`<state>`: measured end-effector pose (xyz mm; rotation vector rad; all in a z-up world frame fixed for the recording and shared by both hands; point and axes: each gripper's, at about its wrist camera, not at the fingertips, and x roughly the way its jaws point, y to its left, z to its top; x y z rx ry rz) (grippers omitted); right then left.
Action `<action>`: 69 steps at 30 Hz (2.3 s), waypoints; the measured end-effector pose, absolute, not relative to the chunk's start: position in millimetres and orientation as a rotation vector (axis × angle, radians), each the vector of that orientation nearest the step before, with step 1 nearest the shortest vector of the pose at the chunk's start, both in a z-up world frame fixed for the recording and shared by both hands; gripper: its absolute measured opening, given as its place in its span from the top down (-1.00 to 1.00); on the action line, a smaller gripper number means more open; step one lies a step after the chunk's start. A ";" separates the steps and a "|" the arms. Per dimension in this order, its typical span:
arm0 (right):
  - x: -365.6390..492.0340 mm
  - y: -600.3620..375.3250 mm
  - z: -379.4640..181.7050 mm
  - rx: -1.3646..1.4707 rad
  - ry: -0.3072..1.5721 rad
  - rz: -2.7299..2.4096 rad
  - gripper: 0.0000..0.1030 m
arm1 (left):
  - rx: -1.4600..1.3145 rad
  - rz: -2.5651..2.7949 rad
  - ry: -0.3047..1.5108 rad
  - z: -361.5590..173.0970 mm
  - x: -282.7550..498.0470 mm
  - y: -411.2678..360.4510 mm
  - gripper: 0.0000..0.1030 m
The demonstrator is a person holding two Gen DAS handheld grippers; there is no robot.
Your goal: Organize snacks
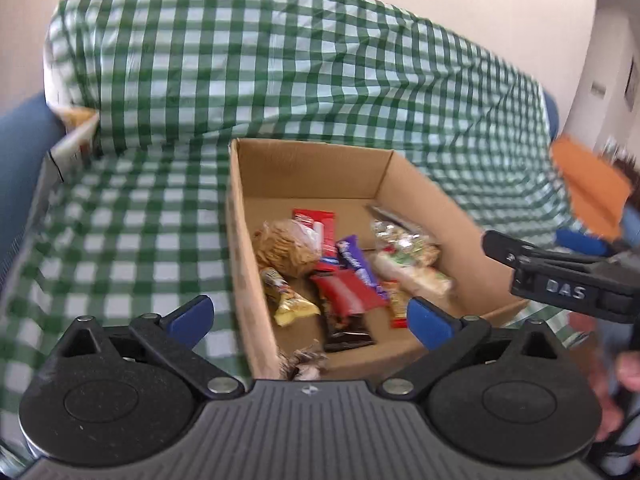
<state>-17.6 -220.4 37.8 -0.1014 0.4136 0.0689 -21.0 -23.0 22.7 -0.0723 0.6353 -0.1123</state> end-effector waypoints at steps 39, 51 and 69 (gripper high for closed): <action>-1.7 -203.8 24.0 -0.142 0.510 0.124 -0.99 | -0.134 -0.092 0.728 8.4 -0.6 -27.8 -0.99; -1.2 -204.0 24.0 -0.150 0.506 0.125 -0.99 | -0.134 -0.092 0.727 6.9 -0.8 -29.8 -0.99; -0.1 -203.3 23.4 -0.152 0.505 0.126 -0.99 | -0.127 -0.092 0.726 6.5 -1.3 -32.5 -0.99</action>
